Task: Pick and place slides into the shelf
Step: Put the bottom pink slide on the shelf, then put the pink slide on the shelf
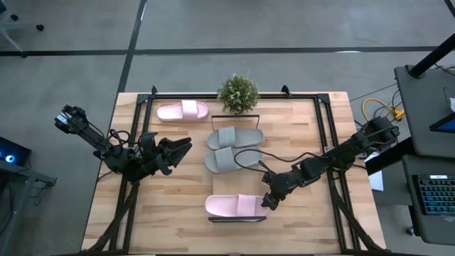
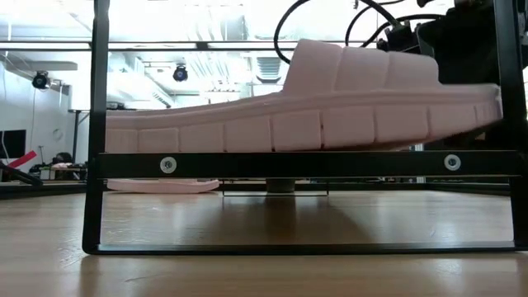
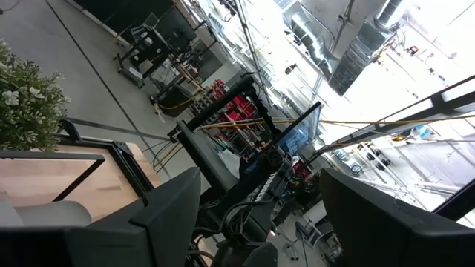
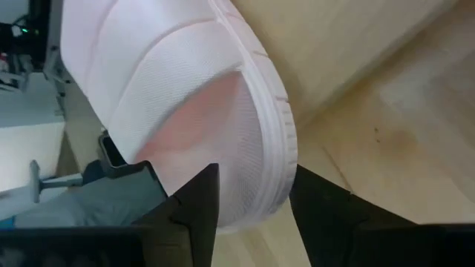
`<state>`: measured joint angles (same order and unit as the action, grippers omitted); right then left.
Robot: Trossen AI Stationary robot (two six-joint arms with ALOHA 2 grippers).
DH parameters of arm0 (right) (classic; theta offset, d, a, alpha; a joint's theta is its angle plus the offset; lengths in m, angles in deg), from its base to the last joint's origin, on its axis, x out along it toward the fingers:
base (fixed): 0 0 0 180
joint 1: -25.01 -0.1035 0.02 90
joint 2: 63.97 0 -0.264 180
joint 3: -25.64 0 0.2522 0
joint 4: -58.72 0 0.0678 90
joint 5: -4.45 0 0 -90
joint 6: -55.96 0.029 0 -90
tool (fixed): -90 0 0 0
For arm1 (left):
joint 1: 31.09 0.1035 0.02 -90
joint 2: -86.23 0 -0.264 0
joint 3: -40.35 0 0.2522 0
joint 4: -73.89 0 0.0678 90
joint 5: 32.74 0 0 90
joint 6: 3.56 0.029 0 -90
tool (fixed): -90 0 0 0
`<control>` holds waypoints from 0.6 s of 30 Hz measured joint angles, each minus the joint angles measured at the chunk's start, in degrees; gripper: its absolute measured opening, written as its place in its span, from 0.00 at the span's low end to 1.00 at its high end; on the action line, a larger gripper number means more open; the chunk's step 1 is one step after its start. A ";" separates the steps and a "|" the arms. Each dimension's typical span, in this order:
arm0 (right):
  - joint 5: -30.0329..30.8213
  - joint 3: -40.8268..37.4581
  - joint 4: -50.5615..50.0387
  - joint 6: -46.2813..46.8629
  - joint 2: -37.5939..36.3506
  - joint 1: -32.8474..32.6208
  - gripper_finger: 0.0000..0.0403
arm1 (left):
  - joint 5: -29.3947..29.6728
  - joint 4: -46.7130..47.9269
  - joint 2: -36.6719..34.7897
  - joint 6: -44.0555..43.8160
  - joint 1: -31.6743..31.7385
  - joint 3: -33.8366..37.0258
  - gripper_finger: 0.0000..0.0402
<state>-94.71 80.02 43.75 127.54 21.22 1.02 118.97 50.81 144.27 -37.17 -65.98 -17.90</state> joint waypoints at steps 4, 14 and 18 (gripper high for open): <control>-0.03 -0.02 -0.35 -0.76 0.00 0.00 0.37 | 0.01 0.02 0.00 0.00 0.01 0.00 0.65; -0.09 0.07 -3.78 -2.15 0.00 0.26 0.37 | 0.02 2.20 0.00 -0.48 0.02 0.00 0.65; -0.04 0.07 -3.81 -2.70 -0.30 0.39 0.37 | 0.00 3.52 0.00 -0.59 0.00 0.00 0.65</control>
<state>-94.75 80.09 39.95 124.85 20.92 1.42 118.97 54.33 144.27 -37.76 -65.98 -17.90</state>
